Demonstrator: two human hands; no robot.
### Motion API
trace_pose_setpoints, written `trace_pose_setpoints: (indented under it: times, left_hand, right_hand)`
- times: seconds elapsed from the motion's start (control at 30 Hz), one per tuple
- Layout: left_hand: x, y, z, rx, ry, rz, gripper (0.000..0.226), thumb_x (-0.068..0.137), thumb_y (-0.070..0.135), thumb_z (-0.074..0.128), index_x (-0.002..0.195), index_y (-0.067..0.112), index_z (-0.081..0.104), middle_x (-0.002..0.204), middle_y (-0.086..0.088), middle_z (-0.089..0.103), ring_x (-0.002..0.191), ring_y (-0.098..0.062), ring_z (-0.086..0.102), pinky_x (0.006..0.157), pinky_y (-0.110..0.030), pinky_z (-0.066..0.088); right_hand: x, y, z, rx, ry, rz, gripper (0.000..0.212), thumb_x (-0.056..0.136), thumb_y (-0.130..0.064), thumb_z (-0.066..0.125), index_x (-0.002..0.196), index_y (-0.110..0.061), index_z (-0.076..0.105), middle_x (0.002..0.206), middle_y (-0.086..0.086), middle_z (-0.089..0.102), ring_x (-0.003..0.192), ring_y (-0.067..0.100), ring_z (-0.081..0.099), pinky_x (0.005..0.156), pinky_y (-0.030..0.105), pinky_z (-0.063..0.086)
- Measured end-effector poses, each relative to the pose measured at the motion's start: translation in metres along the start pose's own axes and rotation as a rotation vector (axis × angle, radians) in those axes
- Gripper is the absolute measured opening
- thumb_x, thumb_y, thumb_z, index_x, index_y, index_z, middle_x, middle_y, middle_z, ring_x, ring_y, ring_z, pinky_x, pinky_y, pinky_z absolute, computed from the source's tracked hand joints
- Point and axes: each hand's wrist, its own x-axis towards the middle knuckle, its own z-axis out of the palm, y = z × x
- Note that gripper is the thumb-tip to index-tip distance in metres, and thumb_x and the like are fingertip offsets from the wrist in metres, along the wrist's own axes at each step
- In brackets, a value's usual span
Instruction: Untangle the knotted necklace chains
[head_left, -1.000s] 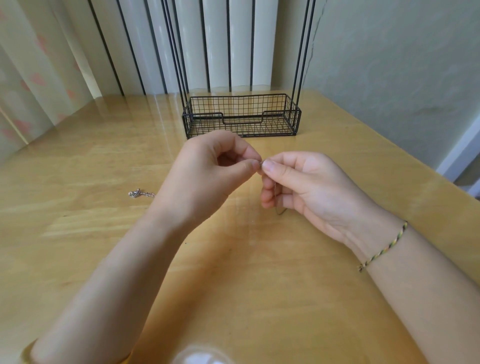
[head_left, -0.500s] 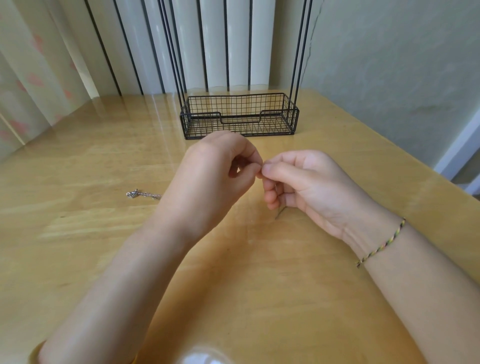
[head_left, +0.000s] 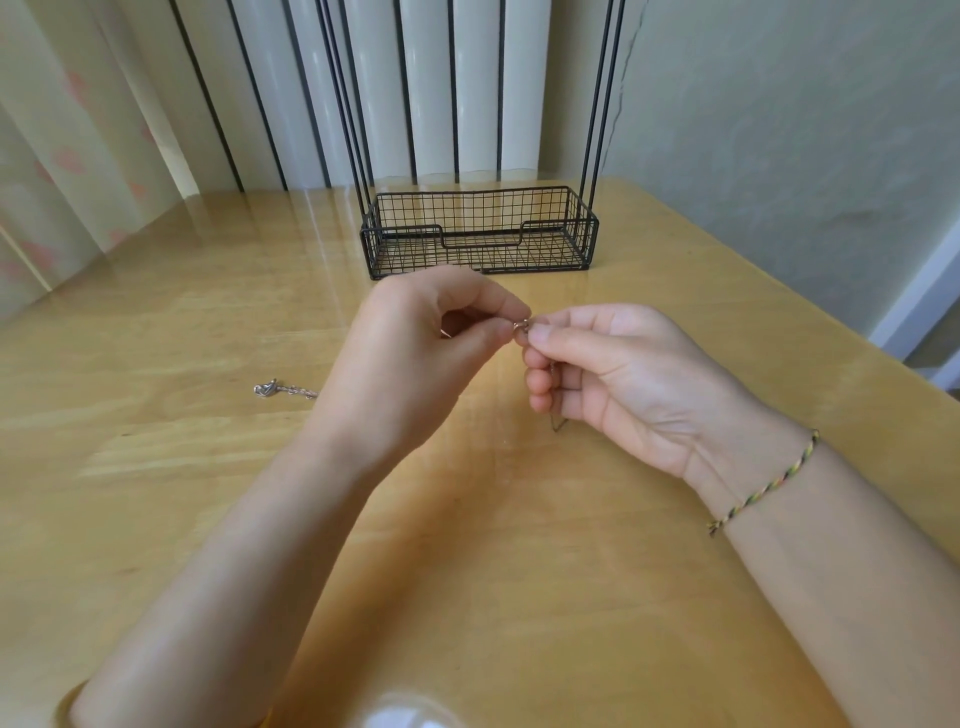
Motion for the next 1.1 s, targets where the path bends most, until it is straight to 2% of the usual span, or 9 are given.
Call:
trace_pose_setpoints:
  times: [0.13, 0.3, 0.33, 0.47, 0.57, 0.7, 0.83, 1.0, 1.1]
  left_hand:
    - [-0.001, -0.001, 0.002, -0.011, -0.009, 0.007, 0.022, 0.083, 0.003, 0.067, 0.096, 0.021, 0.064, 0.069, 0.005, 0.062, 0.06, 0.0, 0.052, 0.059, -0.009, 0.039]
    - [0.0, -0.001, 0.003, -0.001, -0.009, -0.008, 0.028, 0.082, 0.002, 0.068, 0.102, 0.021, 0.061, 0.072, 0.003, 0.065, 0.062, -0.002, 0.054, 0.061, -0.009, 0.04]
    - [0.0, -0.001, 0.002, -0.022, -0.007, -0.029, 0.026, 0.082, 0.003, 0.068, 0.1, 0.021, 0.061, 0.073, 0.003, 0.067, 0.063, -0.003, 0.056, 0.062, -0.01, 0.041]
    - [0.0, -0.001, -0.001, -0.196, -0.035, -0.138, 0.018, 0.086, -0.001, 0.064, 0.095, 0.015, 0.062, 0.077, 0.003, 0.074, 0.067, -0.007, 0.066, 0.058, -0.01, 0.045]
    - [0.0, -0.001, -0.001, -0.295, -0.066, -0.183, 0.019, 0.088, -0.003, 0.06, 0.098, 0.014, 0.061, 0.081, 0.005, 0.075, 0.072, -0.008, 0.069, 0.058, -0.014, 0.048]
    - [-0.001, 0.002, -0.003, -0.4, -0.081, -0.208, 0.021, 0.089, -0.004, 0.058, 0.101, 0.013, 0.061, 0.083, 0.001, 0.075, 0.075, -0.009, 0.07, 0.06, -0.016, 0.049]
    - [-0.001, 0.003, -0.004, -0.448, -0.07, -0.196, 0.023, 0.088, -0.006, 0.059, 0.102, 0.013, 0.061, 0.086, -0.004, 0.073, 0.077, -0.013, 0.072, 0.064, -0.018, 0.052]
    - [-0.001, 0.004, -0.004, -0.479, -0.074, -0.209, 0.026, 0.089, -0.005, 0.059, 0.104, 0.016, 0.062, 0.08, 0.0, 0.068, 0.078, -0.014, 0.072, 0.063, -0.018, 0.051]
    - [-0.001, 0.005, -0.004, -0.537, -0.084, -0.234, 0.027, 0.088, -0.004, 0.059, 0.106, 0.016, 0.061, 0.077, 0.002, 0.069, 0.077, -0.013, 0.07, 0.061, -0.018, 0.05]
  right_hand:
    - [0.0, 0.001, 0.001, 0.027, -0.006, -0.025, 0.011, 0.09, -0.001, 0.054, 0.083, -0.003, 0.061, 0.061, 0.002, 0.056, 0.051, 0.01, 0.054, 0.05, 0.022, 0.049]
    - [0.0, 0.0, 0.0, 0.015, 0.094, -0.066, 0.012, 0.091, -0.003, 0.056, 0.081, -0.005, 0.063, 0.061, 0.001, 0.057, 0.052, 0.011, 0.055, 0.053, 0.022, 0.05]
    - [0.001, 0.001, -0.001, -0.079, 0.15, -0.101, 0.012, 0.091, -0.005, 0.057, 0.081, -0.006, 0.064, 0.062, 0.001, 0.058, 0.053, 0.01, 0.055, 0.053, 0.023, 0.05]
    - [0.004, 0.005, -0.01, -0.848, 0.347, -0.268, 0.013, 0.089, -0.015, 0.06, 0.077, -0.018, 0.064, 0.062, -0.004, 0.058, 0.056, 0.011, 0.054, 0.058, 0.027, 0.049]
    - [0.004, 0.009, -0.011, -1.075, 0.359, -0.282, 0.012, 0.089, -0.019, 0.059, 0.079, -0.021, 0.065, 0.068, -0.009, 0.057, 0.062, 0.01, 0.053, 0.058, 0.025, 0.045]
    - [0.004, 0.009, -0.015, -1.267, 0.375, -0.217, 0.013, 0.089, -0.018, 0.058, 0.078, -0.02, 0.066, 0.075, -0.005, 0.061, 0.074, 0.022, 0.06, 0.067, 0.032, 0.051]
    - [0.0, 0.006, -0.015, -1.414, 0.382, -0.146, 0.017, 0.087, -0.015, 0.057, 0.077, -0.019, 0.069, 0.078, -0.002, 0.065, 0.078, 0.025, 0.061, 0.068, 0.034, 0.053]
    - [0.001, 0.01, -0.019, -1.475, 0.337, -0.133, 0.013, 0.086, -0.016, 0.061, 0.081, -0.024, 0.07, 0.088, -0.002, 0.062, 0.095, 0.025, 0.056, 0.075, 0.034, 0.051]
    - [0.005, 0.01, -0.023, -1.389, 0.385, -0.256, 0.016, 0.087, -0.015, 0.061, 0.094, -0.024, 0.071, 0.089, -0.006, 0.057, 0.094, 0.02, 0.054, 0.078, 0.031, 0.049]
